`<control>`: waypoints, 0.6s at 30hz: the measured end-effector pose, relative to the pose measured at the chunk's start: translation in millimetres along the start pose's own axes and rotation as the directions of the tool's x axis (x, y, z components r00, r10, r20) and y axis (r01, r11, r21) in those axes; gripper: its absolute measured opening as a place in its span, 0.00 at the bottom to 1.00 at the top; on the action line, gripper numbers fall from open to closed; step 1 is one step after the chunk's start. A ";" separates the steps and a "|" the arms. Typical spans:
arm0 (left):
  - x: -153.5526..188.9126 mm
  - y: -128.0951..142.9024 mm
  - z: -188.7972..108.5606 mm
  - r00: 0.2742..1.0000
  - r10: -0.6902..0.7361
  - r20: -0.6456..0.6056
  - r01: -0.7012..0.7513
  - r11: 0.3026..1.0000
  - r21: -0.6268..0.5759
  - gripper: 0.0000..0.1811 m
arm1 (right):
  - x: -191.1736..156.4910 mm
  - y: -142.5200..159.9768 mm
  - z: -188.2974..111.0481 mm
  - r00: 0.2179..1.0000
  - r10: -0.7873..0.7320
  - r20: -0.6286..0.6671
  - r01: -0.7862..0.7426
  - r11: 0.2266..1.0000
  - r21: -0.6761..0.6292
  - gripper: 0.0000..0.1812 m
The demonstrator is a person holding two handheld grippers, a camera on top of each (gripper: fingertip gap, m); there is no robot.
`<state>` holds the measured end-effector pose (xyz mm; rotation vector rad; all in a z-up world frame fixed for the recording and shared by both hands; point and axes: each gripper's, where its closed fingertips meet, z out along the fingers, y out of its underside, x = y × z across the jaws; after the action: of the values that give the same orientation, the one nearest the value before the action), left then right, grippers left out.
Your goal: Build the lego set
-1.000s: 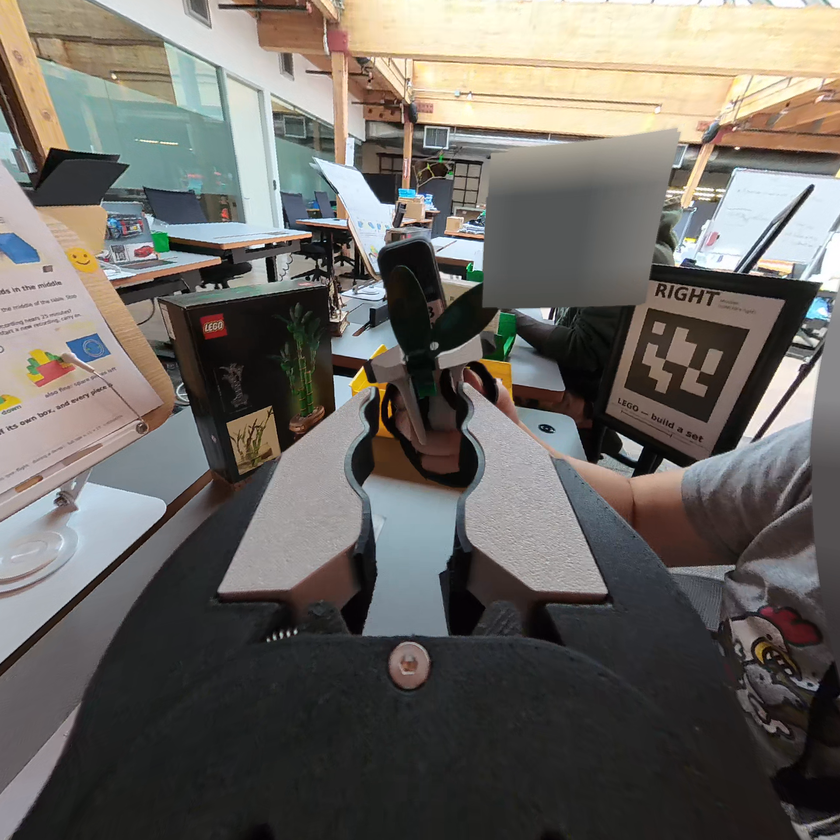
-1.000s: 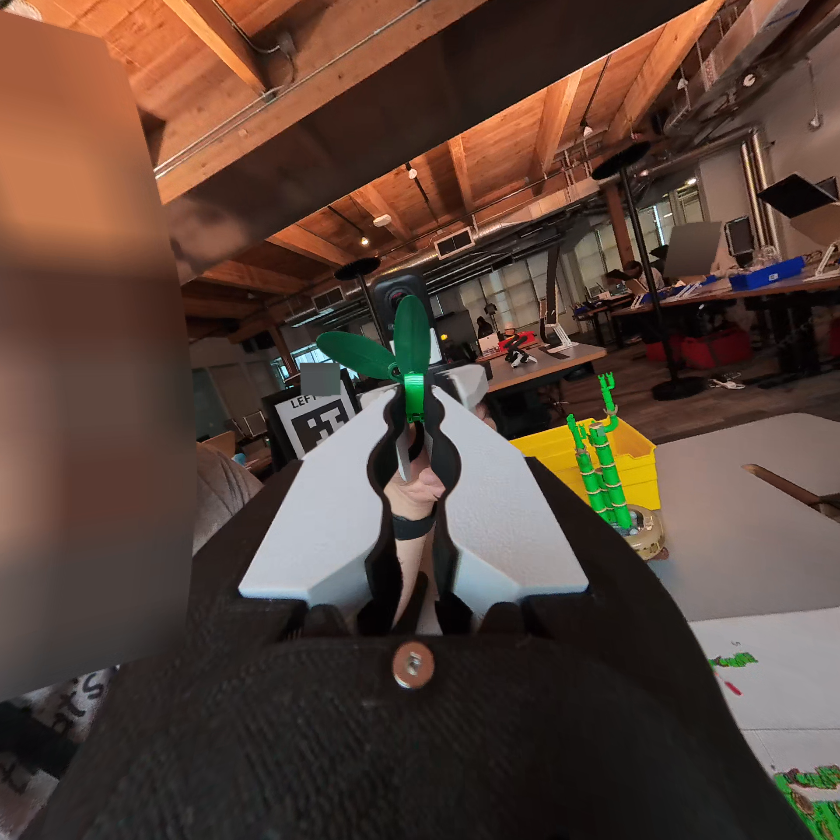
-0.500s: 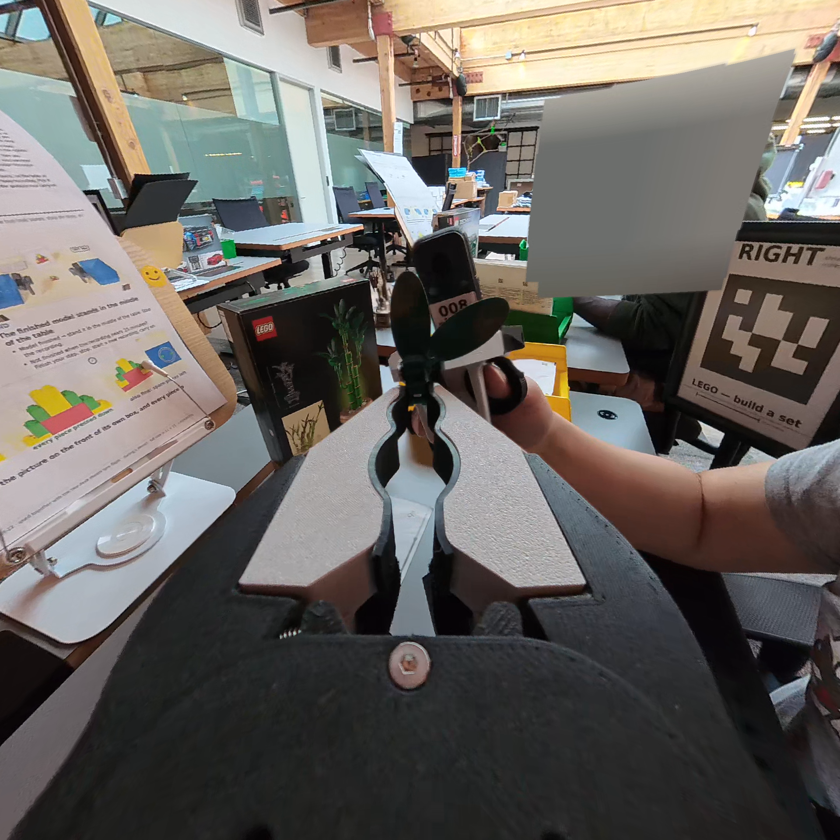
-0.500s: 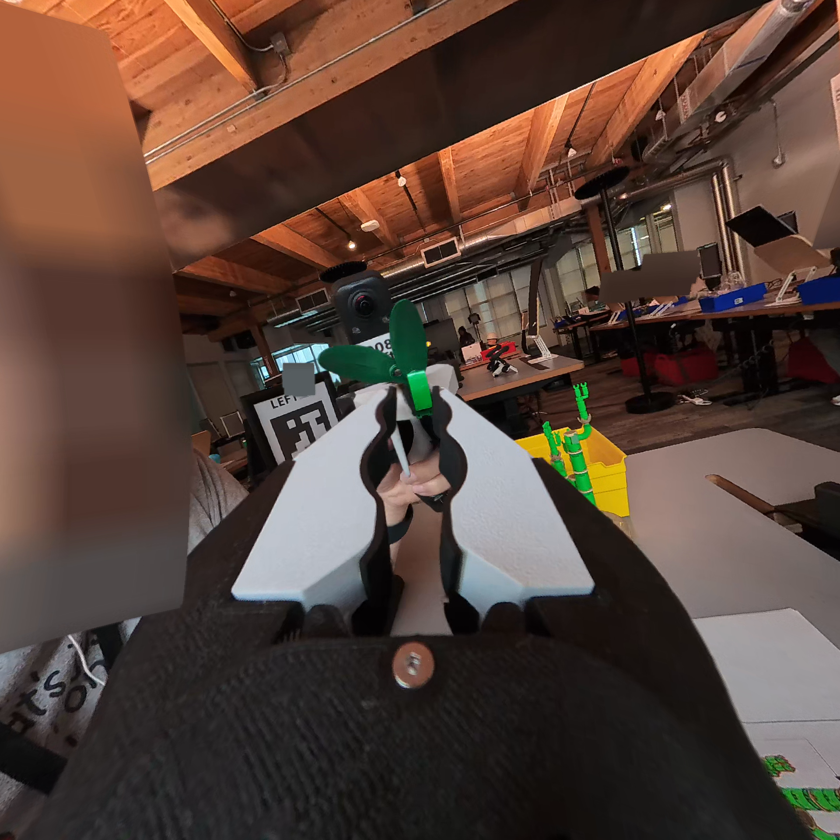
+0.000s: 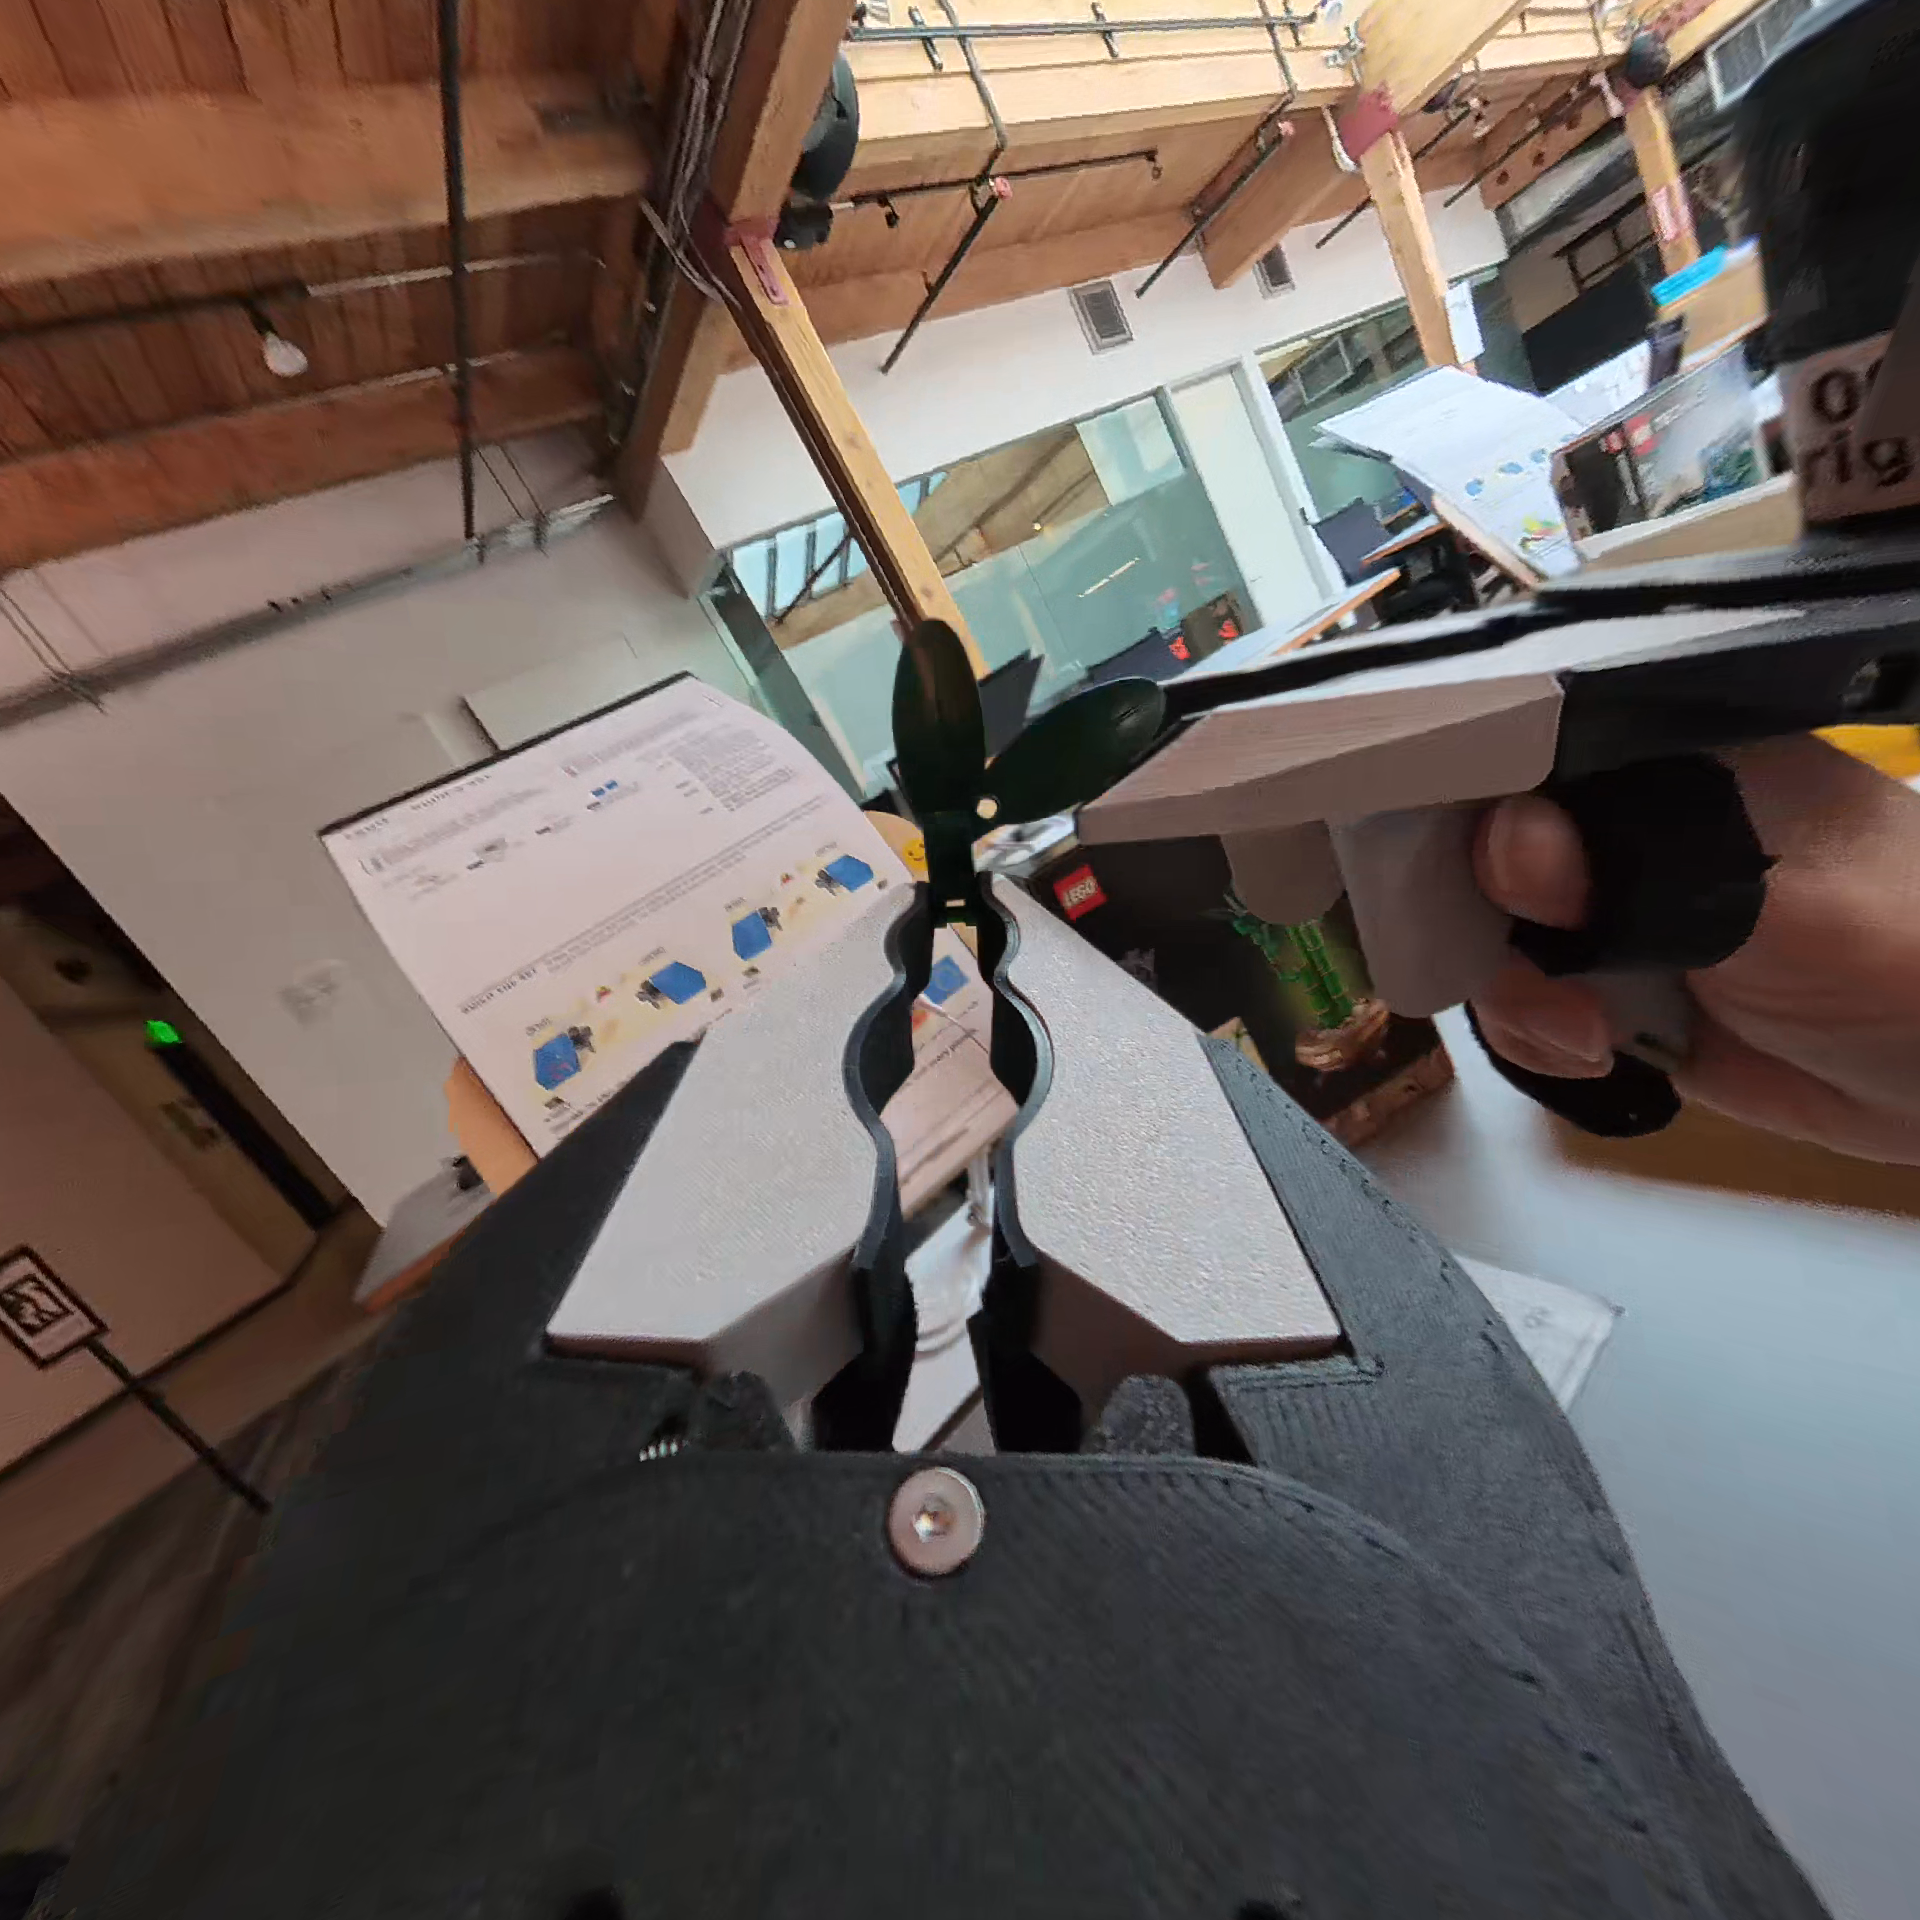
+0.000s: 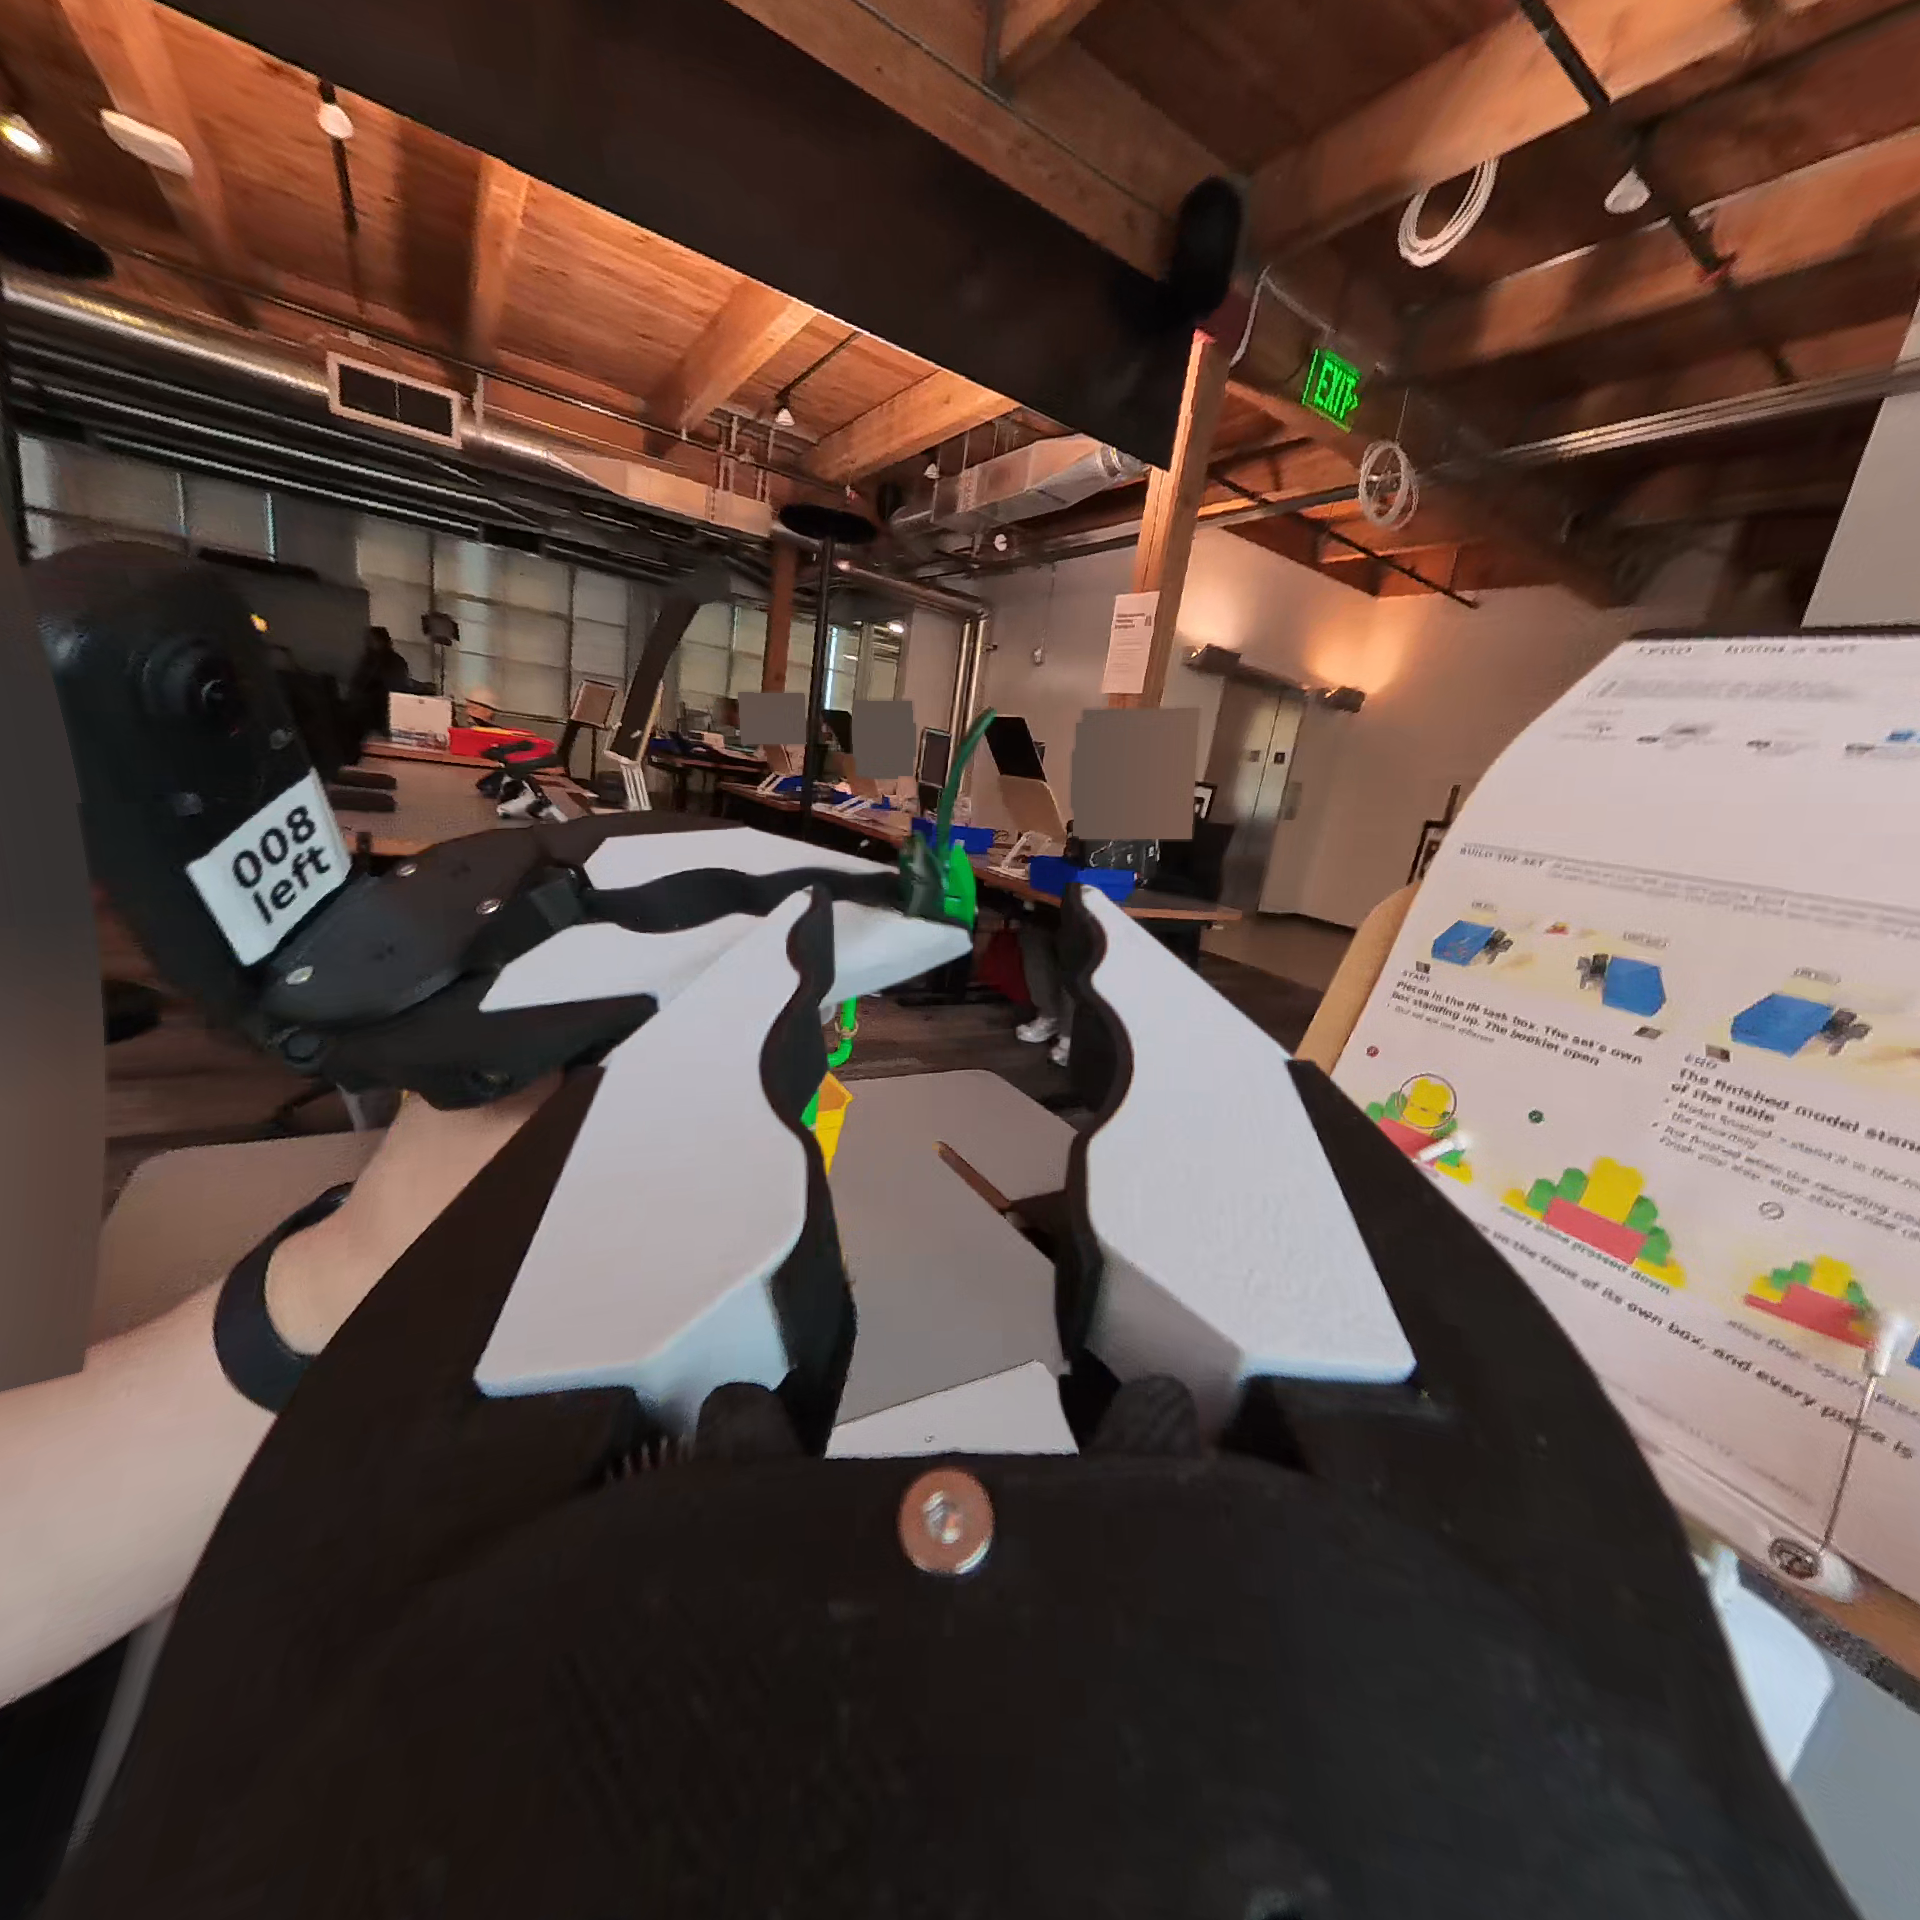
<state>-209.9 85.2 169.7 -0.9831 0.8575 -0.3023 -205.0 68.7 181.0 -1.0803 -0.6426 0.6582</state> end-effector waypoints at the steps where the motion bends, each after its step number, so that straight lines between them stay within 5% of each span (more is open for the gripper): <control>1: 2.0 -1.2 0.3 0.999 0.037 0.018 -0.037 0.999 0.009 0.03 | -4.1 -1.0 0.6 1.000 -0.018 0.006 0.018 1.000 0.000 0.23; 11: 20.0 -12.1 -0.1 0.966 0.236 0.107 -0.244 0.967 0.068 0.03 | -10.7 -9.6 -3.4 0.995 -0.097 -0.004 0.097 0.995 0.028 0.06; 18: 21.6 -9.0 -0.1 0.937 0.331 0.115 -0.338 0.940 0.048 0.03 | -9.5 -2.6 -4.9 0.974 -0.227 0.015 0.227 0.967 -0.117 0.06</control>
<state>-194.8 67.7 166.4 -0.7665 0.8959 0.0132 -207.0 58.0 180.3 -1.0958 -0.8019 0.4265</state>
